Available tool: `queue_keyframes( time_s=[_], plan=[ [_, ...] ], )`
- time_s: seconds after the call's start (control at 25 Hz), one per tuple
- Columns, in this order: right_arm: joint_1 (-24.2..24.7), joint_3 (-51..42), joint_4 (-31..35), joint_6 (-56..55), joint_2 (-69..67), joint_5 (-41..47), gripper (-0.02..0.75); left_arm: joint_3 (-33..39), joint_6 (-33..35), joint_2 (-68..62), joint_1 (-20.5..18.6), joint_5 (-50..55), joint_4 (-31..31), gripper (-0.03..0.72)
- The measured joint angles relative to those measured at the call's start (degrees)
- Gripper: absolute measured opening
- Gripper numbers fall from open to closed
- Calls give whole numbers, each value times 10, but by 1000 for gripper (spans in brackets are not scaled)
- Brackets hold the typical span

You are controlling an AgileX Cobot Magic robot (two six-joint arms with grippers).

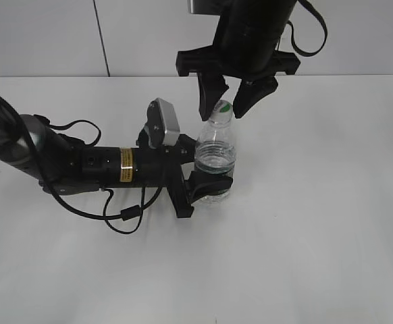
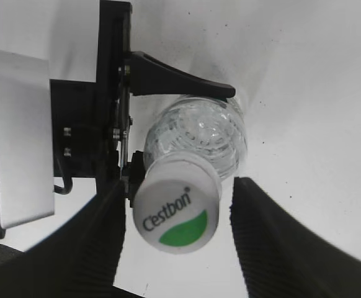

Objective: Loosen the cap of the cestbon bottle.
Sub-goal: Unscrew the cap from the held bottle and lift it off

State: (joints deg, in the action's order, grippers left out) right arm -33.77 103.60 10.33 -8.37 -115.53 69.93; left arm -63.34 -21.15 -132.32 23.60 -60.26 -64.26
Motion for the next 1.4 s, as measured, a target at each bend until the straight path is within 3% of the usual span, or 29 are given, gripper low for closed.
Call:
queue_keyframes(
  time_s=[0.28,0.48,0.84,1.08,1.4],
  plan=[
    [0,0,1,0,0,0,304,0,0,0,0,0,0,412],
    [0,0,1,60,0,0,304,0,0,0,0,0,0,412],
    [0,1,2,500,0,-1,304,0,0,0,0,0,0,412],
    [0,1,0,712,1,-1,303,0,0,0,0,1,0,412],
    [-2,1,-13,825,4,-2,303,0,0,0,0,0,0,412]
  ],
)
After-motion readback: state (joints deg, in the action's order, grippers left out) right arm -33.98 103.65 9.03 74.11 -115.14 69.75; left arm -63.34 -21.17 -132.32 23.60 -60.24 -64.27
